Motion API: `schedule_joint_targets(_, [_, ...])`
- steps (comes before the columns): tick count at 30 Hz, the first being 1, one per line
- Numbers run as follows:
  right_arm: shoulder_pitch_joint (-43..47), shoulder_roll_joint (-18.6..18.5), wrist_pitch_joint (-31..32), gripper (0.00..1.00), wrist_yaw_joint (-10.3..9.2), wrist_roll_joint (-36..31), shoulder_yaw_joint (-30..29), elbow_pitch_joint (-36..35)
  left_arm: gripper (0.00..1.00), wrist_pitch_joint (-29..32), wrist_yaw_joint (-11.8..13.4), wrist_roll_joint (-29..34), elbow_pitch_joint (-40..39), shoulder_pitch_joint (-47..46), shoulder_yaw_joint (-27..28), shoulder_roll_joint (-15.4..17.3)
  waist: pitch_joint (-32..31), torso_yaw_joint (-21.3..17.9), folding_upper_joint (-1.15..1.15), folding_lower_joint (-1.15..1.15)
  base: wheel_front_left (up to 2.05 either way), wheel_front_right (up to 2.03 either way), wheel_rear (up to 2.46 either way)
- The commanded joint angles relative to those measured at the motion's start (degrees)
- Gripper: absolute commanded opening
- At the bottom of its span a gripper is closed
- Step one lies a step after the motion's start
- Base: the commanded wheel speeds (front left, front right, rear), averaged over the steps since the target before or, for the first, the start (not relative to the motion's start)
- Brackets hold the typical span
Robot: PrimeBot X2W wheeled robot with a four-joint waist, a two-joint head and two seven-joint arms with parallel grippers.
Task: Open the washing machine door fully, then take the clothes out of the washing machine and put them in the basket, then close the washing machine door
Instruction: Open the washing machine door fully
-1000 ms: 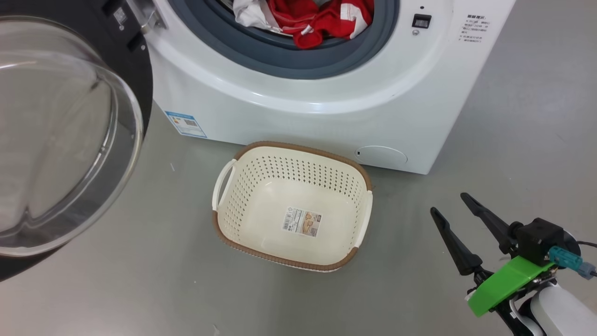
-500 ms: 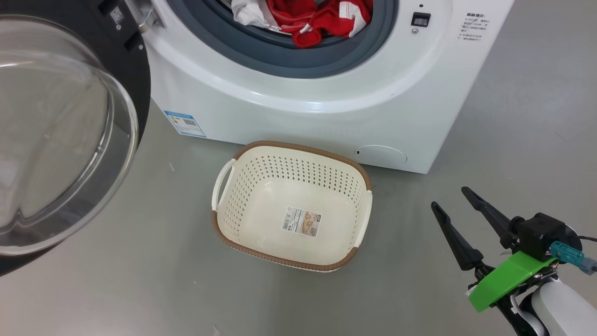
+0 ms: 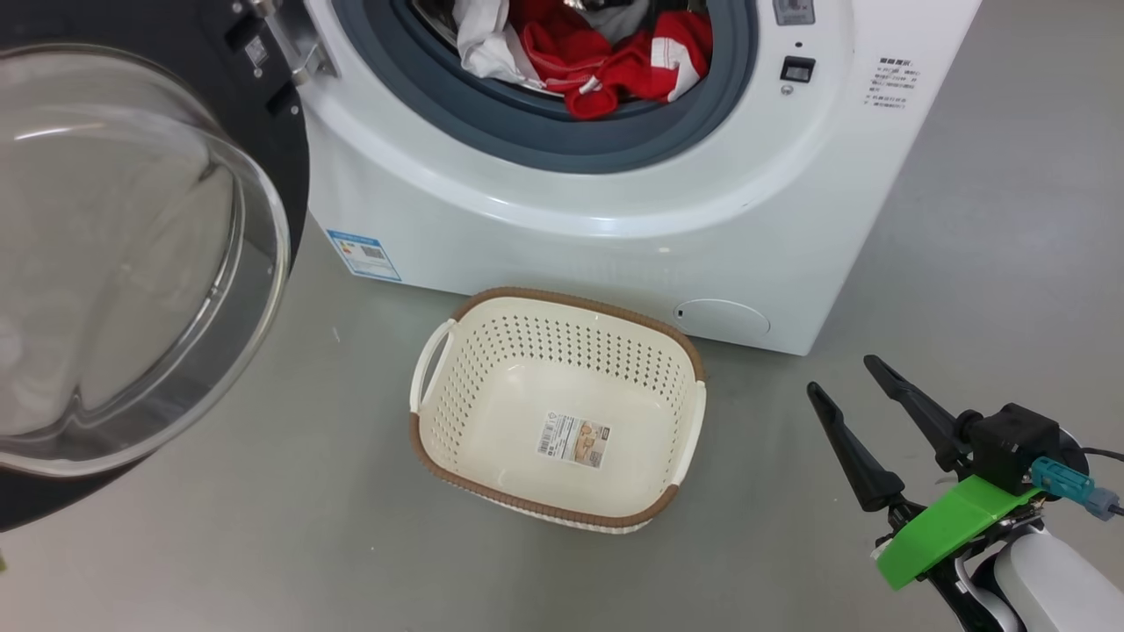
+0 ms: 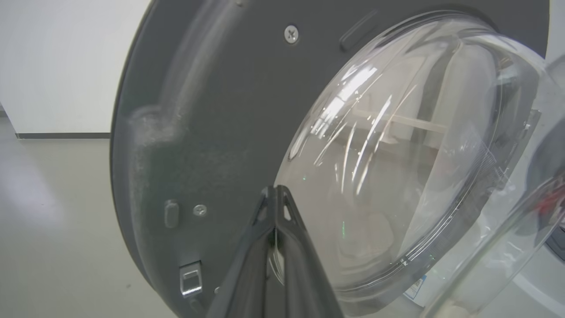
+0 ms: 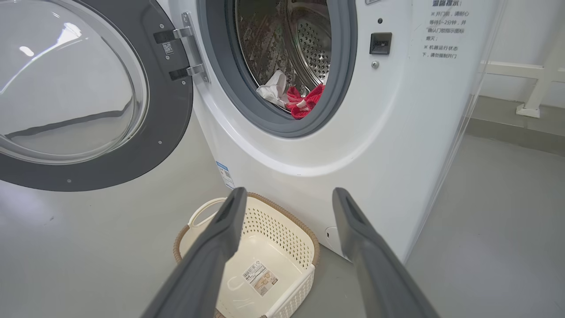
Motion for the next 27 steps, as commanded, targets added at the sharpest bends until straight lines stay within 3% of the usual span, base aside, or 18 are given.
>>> schedule_joint_targets(1, [0.23,-0.44,-0.52,1.0,0.36,-0.37,0.34,-1.13,0.12,-0.22,-0.39,0.6,-2.56,1.21,0.89,2.16,-0.45,0.05,0.0,0.0,0.0,0.0,0.0])
schedule_joint_targets(2, [0.33,-0.31,-0.52,1.0,0.36,-0.38,0.31,-1.1,0.21,-0.22,-0.5,0.6,-3.3,1.87,0.72,1.66,-0.77,0.03,0.0,0.0,0.0,0.0,0.0])
schedule_joint_targets(3, [0.41,-0.19,-0.52,1.0,0.36,-0.39,0.28,-1.09,0.36,-0.22,-0.59,0.62,-4.15,2.6,0.56,1.1,-0.93,-0.02,0.0,0.0,0.0,0.0,0.0])
schedule_joint_targets(5, [0.55,0.0,-0.52,1.0,0.36,-0.48,0.11,-1.08,0.54,-0.22,-0.71,0.61,-6.17,4.13,0.04,-0.23,-1.32,-0.13,0.0,0.0,0.0,0.0,0.0])
schedule_joint_targets(6, [0.63,0.12,-0.52,1.0,0.36,-0.54,-0.07,-1.08,0.8,-0.22,-0.76,0.58,-7.16,4.86,-0.41,-0.87,-1.47,-0.22,0.0,0.0,0.0,0.0,0.0])
schedule_joint_targets(7, [0.75,0.26,-0.52,1.0,0.36,-0.61,-0.28,-1.09,0.95,-0.22,-0.8,0.59,-8.22,5.66,-0.92,-1.55,-1.69,-0.32,0.0,0.0,0.0,0.0,0.0])
schedule_joint_targets(8, [0.89,0.39,-0.52,1.0,0.36,-0.66,-0.47,-1.09,1.0,-0.22,-0.82,0.73,-9.29,6.54,-1.63,-2.19,-1.83,-0.43,0.0,0.0,0.0,0.0,0.0])
schedule_joint_targets(15, [1.85,1.29,-0.52,1.0,0.36,-0.33,-1.68,-1.34,1.0,-0.22,-0.87,-1.11,-16.4,12.32,-8.05,-5.22,-2.65,-2.01,0.0,0.0,0.0,0.0,0.0])
schedule_joint_targets(27, [3.15,2.71,-0.52,1.0,0.36,-0.79,-4.53,-1.69,1.0,-0.22,-0.88,-4.99,-23.21,19.07,-20.69,-5.9,-3.08,-7.13,0.0,0.0,0.0,0.0,0.0])
